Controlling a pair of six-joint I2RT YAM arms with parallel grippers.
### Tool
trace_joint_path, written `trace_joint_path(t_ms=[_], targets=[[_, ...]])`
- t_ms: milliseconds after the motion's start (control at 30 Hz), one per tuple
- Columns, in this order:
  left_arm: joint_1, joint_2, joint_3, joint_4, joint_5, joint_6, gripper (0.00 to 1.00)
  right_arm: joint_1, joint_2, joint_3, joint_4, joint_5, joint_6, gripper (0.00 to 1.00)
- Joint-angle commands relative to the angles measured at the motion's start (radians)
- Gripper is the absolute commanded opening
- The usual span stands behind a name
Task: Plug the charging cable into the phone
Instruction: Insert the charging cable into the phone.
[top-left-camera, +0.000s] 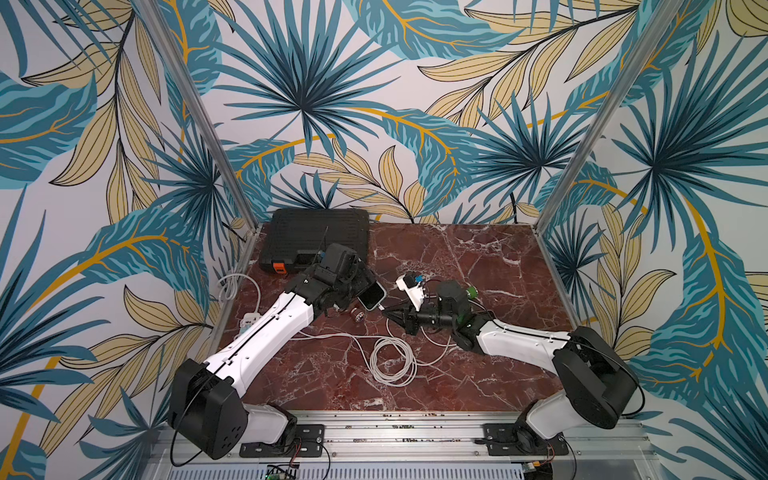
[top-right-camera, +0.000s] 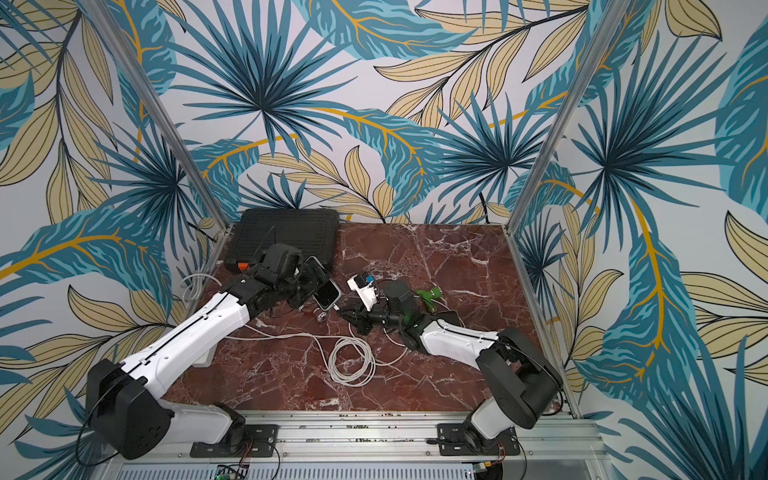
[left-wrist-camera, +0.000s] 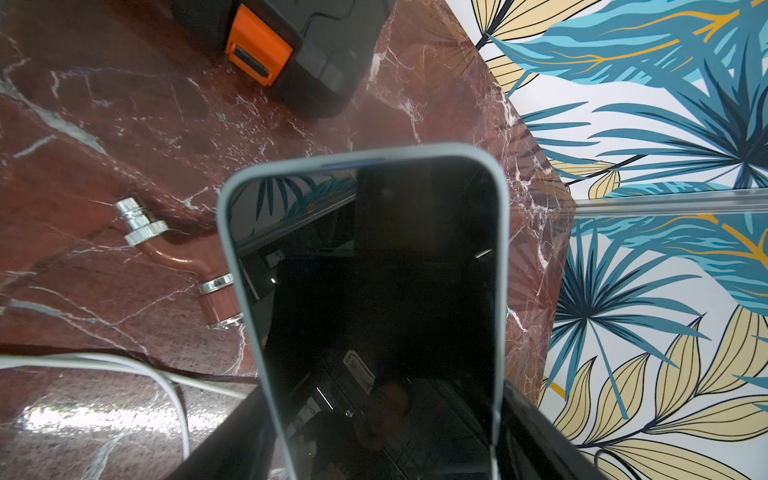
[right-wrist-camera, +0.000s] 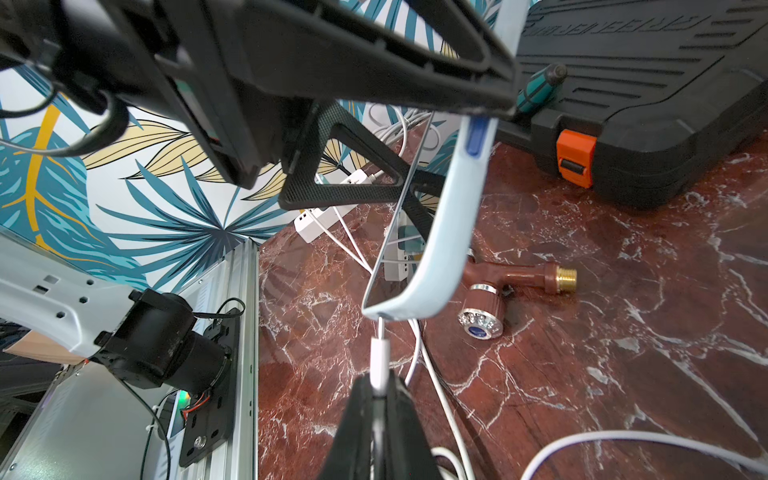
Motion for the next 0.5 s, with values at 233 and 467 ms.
trace_joint_path(t_ms=[233,467], targets=[[-0.023,-0.039,-0.022,0.06,0.01,0.01,0.33,0.004,0.021,0.031,-0.012,0.031,0.008,0.0],[-0.026,-0.055,-0.045,0.06,0.012,0.012,0.33,0.002,0.021,0.039,-0.015,0.048,0.013,0.0]])
